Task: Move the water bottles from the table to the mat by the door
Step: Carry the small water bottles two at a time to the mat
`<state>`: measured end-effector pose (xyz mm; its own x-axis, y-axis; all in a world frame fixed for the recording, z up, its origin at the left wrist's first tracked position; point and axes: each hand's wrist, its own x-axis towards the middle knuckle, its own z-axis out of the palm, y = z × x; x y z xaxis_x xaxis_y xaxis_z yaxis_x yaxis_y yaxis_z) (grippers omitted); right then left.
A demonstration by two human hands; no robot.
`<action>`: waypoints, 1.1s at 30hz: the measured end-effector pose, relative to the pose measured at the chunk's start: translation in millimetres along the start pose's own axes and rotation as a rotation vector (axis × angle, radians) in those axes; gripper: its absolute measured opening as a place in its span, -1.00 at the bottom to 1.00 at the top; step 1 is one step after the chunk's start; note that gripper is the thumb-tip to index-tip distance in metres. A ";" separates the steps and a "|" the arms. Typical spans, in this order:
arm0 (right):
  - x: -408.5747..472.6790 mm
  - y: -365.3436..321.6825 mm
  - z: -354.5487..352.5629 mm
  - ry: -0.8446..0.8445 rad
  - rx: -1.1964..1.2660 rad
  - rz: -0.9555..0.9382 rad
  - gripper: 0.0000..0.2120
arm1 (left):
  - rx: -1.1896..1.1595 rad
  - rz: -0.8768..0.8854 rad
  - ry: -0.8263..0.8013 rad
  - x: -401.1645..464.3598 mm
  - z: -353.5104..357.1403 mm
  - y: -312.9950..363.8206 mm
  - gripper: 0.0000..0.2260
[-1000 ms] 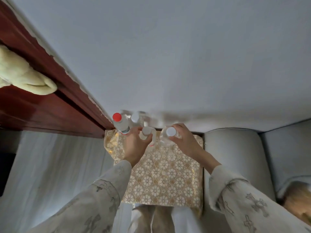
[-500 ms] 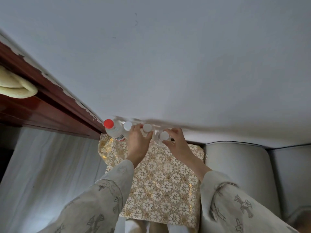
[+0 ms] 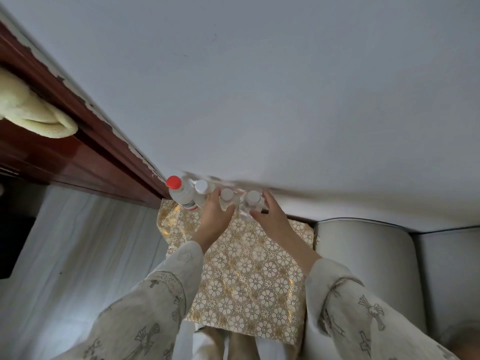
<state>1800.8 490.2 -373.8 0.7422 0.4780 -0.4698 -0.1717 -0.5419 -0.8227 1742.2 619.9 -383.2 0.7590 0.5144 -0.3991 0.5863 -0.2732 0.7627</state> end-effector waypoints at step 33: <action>-540.6 -137.5 462.7 -1.253 -0.528 -0.615 -0.90 | -0.638 -0.538 1.337 -726.5 -253.5 -270.3 -0.89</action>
<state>1123.4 626.1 -154.9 -0.4624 0.8382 -0.2893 0.4053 -0.0904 -0.9097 960.6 526.1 -170.4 -0.4824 0.8462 -0.2262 0.2205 0.3673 0.9036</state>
